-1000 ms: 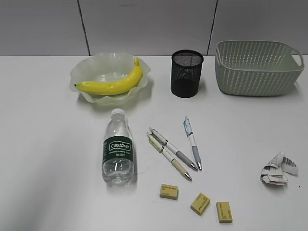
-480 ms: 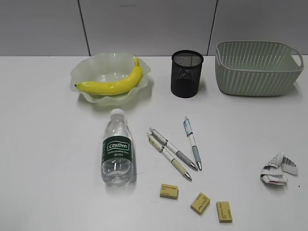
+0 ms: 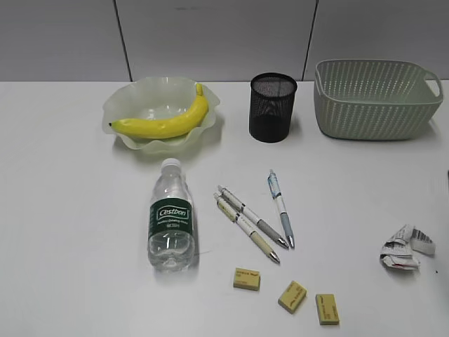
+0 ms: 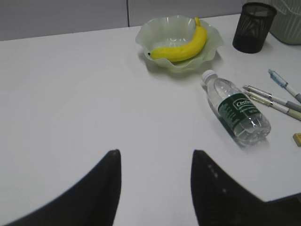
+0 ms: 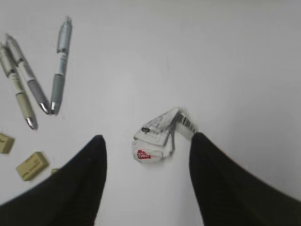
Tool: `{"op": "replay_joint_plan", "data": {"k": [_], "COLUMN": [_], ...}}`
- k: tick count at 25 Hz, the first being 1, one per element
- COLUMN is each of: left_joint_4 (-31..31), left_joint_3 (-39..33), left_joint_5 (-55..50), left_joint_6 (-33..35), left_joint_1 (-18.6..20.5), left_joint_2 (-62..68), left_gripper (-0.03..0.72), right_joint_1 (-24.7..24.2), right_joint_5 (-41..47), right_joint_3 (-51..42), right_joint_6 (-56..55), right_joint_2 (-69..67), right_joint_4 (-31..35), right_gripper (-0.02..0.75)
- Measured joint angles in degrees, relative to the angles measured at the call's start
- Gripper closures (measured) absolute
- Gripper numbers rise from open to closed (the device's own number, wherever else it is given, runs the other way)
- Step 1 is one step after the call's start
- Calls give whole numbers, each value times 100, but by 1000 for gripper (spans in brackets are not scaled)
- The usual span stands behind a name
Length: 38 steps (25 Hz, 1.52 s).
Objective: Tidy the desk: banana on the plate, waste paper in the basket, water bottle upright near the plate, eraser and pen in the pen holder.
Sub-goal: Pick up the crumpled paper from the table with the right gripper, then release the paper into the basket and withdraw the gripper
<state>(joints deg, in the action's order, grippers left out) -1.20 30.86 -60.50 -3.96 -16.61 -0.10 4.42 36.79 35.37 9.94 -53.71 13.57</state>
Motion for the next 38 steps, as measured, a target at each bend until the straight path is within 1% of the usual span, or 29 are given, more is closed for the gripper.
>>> {"op": "replay_joint_plan", "data": {"k": [4,7,11,12,15,16,17,22,25,28,30,31,32,33,35,36,37,38], "left_joint_4": [7,10,14,14,14,14,14,14,14,14,14,14,14,16,16,16,16,16], "left_joint_3": [-2,-2,-2,-2,-2,-2,-2,-2,-2,-2,-2,-2,-2,-2,-2,-2,-2,-2], "left_joint_5": [1,1,1,1,1,1,1,1,1,1,1,1,1,1,1,1,1,1], "left_joint_6": [-4,-4,-4,-4,-4,-4,-4,-4,-4,-4,-4,-6,-6,-6,-6,-6,-16,-13], "left_joint_1": [2,2,2,2,2,2,2,2,2,2,2,2,2,2,2,2,2,2], "left_joint_2": [-26,-26,-26,-26,-26,-26,-26,-26,-26,-26,-26,-26,-26,-26,-26,-26,-26,-26], "left_gripper": [321,321,321,321,321,321,321,326,347,374,394,405,412,422,438,442,444,445], "right_joint_1": [0,0,-2,-2,-2,-2,-2,-2,-2,-2,-2,-2,-2,-2,-2,-2,-2,-2], "right_joint_5": [-333,-681,-881,-875,-869,-881,-881,-1222,-1960,-2787,-3074,-3108,-3093,-3030,-2807,-2641,-2435,-2242], "right_joint_3": [310,537,1044,1150,1267,1271,1271,1373,1762,2452,3150,3511,3799,4120,4595,4791,4944,5047], "right_joint_6": [-110,-352,-478,-555,-766,-799,-812,-661,-534,-507,-495,-495,-491,-491,-491,-491,-510,-534], "right_joint_2": [-2150,-3500,-4772,-4965,-5211,-5168,-5036,-3897,-3394,-3666,-4195,-4592,-4871,-5123,-5563,-5661,-5709,-5704], "right_joint_4": [2,36,178,166,13,-26,-60,-141,-353,-691,-896,-1032,-1095,-1145,-1195,-1209,-1215,-1226], "right_gripper": [239,227,232,266,571,638,674,681,681,681,680,664,630,559,347,259,176,127]}}
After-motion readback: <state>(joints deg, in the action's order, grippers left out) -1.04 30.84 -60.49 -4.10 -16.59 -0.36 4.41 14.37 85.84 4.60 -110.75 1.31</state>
